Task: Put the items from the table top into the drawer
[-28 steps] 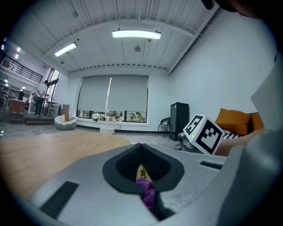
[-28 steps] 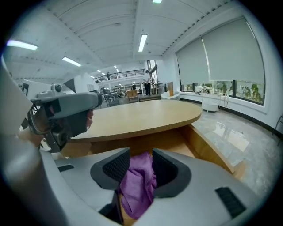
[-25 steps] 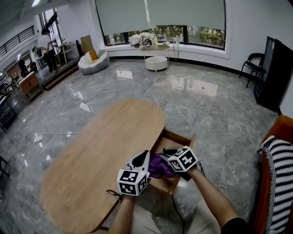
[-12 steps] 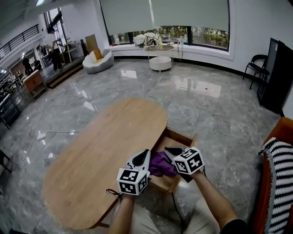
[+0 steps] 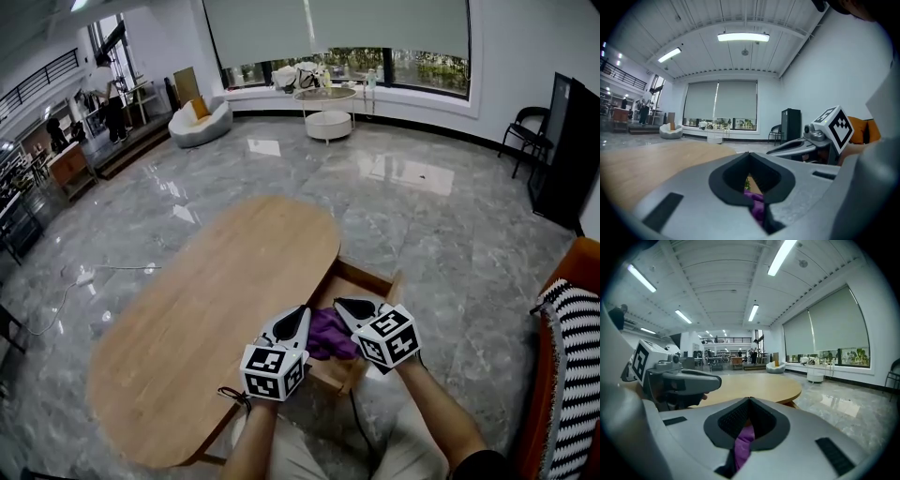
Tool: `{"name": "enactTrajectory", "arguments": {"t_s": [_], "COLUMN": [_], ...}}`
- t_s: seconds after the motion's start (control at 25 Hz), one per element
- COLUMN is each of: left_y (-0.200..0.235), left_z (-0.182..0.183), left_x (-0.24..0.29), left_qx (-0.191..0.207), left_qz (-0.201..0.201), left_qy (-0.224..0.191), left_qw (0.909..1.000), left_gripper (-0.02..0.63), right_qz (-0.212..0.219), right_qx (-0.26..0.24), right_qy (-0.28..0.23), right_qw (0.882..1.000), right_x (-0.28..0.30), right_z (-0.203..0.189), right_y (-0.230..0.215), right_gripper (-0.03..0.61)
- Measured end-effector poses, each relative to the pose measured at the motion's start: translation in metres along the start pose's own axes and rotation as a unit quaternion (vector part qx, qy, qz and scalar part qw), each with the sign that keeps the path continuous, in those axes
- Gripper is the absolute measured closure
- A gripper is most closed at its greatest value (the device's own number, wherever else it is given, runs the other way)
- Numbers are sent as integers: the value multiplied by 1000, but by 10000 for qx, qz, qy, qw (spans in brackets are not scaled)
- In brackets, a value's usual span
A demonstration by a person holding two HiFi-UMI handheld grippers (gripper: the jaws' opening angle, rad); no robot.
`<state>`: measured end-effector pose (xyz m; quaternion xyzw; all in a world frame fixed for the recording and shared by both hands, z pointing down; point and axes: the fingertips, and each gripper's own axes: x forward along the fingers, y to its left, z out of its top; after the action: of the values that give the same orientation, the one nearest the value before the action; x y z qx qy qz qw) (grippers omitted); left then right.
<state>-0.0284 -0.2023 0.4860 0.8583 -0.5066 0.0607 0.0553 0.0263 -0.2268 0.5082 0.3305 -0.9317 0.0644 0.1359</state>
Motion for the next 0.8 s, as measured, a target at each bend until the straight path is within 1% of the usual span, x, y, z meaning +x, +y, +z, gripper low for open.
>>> {"name": "enactTrajectory", "arguments": {"t_s": [0.44, 0.68, 0.8], "left_y": [-7, -15, -23], "left_z": [7, 6, 7], "left_x": [-13, -25, -35], "left_qx": [52, 2, 66], "left_qz": [89, 96, 86], "left_qy": [-220, -289, -366], "left_qw": [9997, 9995, 9993], "left_gripper": [609, 609, 609], "right_qz": [-19, -36, -79], "right_qx": [32, -38, -81], "right_qy": [-557, -661, -719], "right_qw": [9984, 9978, 9973], "right_x": [-18, -27, -32], "right_z": [16, 19, 18], "right_y": [11, 19, 23], "right_gripper": [558, 558, 558]}}
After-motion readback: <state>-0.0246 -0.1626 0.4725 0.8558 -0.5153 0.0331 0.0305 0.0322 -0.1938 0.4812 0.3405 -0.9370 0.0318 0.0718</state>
